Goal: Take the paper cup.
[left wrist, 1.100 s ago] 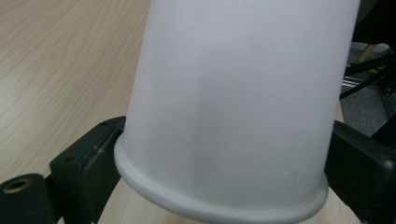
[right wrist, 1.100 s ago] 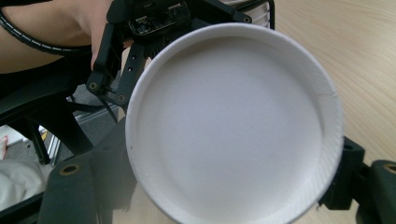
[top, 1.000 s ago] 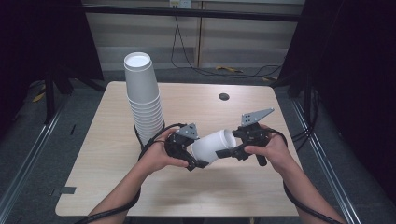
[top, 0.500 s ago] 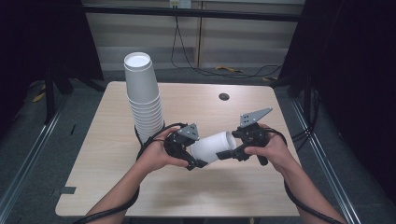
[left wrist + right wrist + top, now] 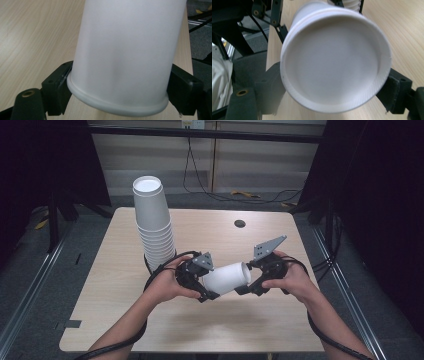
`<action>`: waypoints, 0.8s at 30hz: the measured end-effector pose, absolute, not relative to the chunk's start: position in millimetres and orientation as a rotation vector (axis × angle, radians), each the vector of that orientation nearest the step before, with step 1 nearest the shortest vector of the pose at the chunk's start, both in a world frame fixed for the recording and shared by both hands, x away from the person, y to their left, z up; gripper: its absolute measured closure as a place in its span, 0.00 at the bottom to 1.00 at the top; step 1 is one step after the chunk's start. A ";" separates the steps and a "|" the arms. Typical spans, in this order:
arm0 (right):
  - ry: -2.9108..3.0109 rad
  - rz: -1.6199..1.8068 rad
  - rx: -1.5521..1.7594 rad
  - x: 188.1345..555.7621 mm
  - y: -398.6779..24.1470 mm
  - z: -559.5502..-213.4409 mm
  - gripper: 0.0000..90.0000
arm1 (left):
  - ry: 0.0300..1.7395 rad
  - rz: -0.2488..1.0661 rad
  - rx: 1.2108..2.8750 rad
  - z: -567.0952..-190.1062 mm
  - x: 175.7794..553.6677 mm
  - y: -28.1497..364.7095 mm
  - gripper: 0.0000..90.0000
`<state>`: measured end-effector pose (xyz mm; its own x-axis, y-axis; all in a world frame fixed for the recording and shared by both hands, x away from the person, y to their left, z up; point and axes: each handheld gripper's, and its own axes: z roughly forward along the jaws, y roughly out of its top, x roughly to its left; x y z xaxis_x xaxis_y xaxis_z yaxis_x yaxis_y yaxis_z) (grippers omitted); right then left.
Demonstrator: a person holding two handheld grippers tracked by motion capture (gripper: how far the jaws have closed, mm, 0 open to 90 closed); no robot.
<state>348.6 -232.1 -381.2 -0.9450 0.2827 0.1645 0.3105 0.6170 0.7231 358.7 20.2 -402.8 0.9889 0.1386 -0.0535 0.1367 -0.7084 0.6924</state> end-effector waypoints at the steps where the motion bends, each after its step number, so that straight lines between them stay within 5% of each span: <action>1: -2.806 -1.250 -0.509 348.6 -232.1 -380.9 0.21 | 0.185 0.005 2.371 -402.4 358.5 20.0 0.20; 24: -3.070 -0.778 -0.302 351.2 -209.7 -360.8 0.21 | 0.181 0.046 2.518 -401.2 355.9 10.1 0.19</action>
